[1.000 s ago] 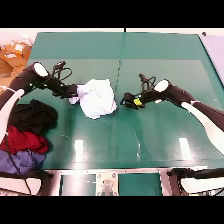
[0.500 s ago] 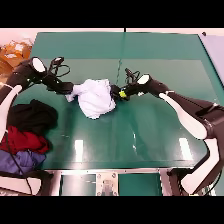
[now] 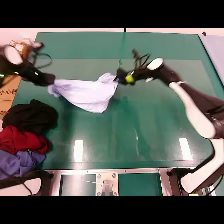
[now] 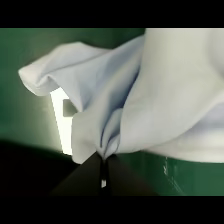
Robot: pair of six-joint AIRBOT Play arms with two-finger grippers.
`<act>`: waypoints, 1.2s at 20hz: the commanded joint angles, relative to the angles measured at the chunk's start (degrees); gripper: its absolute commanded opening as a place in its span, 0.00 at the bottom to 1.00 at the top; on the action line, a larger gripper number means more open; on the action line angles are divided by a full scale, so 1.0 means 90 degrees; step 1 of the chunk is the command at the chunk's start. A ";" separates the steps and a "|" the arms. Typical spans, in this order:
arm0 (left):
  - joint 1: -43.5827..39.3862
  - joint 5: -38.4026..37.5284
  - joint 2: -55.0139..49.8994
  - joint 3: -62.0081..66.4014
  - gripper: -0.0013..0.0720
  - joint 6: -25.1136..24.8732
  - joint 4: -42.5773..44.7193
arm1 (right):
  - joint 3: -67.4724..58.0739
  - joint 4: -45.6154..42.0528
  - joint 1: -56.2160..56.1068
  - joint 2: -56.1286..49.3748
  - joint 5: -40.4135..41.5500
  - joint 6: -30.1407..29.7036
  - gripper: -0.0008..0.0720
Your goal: Fold the shirts.
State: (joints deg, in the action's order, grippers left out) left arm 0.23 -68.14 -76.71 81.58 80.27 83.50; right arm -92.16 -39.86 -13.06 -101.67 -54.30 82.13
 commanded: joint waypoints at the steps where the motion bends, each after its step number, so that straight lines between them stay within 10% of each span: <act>1: 0.0112 0.0073 0.1241 0.0559 0.05 0.0022 -0.0355 | -0.0369 -0.0100 0.0563 0.1491 -0.0648 -0.0342 0.04; 13: 0.0112 -0.1037 0.2800 0.2657 0.05 0.0255 -0.1858 | -0.0340 -0.2518 0.2470 0.6343 -0.1933 -0.0350 0.04; 24: 0.0112 -0.0624 -0.0498 0.0211 0.05 -0.0624 -0.3716 | 0.1984 -0.2395 0.2450 0.3436 -0.0508 -0.0440 0.04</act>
State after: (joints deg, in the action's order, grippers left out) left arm 1.19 -75.35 -71.94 87.05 77.69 53.39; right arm -76.69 -62.22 8.95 -60.86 -61.41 78.39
